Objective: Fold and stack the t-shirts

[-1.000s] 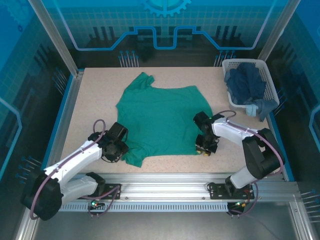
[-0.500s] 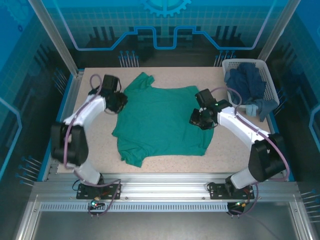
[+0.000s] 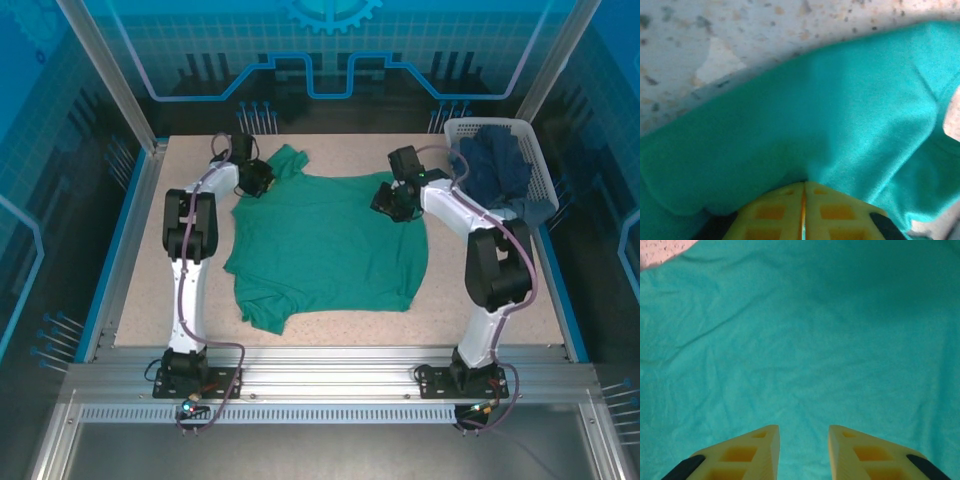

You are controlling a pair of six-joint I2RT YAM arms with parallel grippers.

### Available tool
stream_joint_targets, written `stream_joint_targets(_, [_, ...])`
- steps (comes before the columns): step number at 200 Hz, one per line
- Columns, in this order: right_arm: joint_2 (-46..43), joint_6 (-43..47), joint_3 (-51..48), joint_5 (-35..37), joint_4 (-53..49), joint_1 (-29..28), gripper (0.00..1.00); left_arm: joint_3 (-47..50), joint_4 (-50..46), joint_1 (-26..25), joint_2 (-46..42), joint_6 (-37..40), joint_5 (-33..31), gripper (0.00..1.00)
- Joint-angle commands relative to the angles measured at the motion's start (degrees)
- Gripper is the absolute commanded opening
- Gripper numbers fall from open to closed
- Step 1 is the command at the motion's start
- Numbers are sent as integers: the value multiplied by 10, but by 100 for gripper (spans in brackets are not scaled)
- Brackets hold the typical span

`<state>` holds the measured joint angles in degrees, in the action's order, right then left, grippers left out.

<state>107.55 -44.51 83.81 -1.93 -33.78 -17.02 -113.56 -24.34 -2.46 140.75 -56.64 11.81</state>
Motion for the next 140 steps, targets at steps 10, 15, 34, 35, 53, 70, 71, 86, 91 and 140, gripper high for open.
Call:
stream_joint_targets(10, [52,-3,72,-1,-37,3,32,-15,-90,46,16,13,-35,10])
stream_joint_targets(15, [60,-5,80,-2,-39,3,32,-8,-89,53,14,17,-38,10])
stream_joint_targets(34, [88,-11,112,-3,-45,-1,33,5,-80,78,9,22,-25,10])
stream_joint_targets(35, [90,-12,114,-3,-45,-2,33,4,-79,79,9,22,-24,10])
stream_joint_targets(53, [125,-20,156,-6,-55,-5,35,-16,-81,87,7,32,-18,10])
stream_joint_targets(70, [162,-30,195,-12,-59,-6,35,-44,-96,88,4,36,-29,12])
stream_joint_targets(71, [165,-31,197,-13,-59,-6,35,-44,-95,88,3,36,-29,12])
stream_joint_targets(86, [200,-38,239,-19,-66,-7,35,-51,-83,85,-9,24,-13,22])
stream_joint_targets(91, [213,-39,257,-19,-73,-7,35,-54,-85,82,-16,24,-11,26])
stream_joint_targets(140, [318,-44,362,-20,-116,-7,34,55,-131,34,-128,21,-10,30])
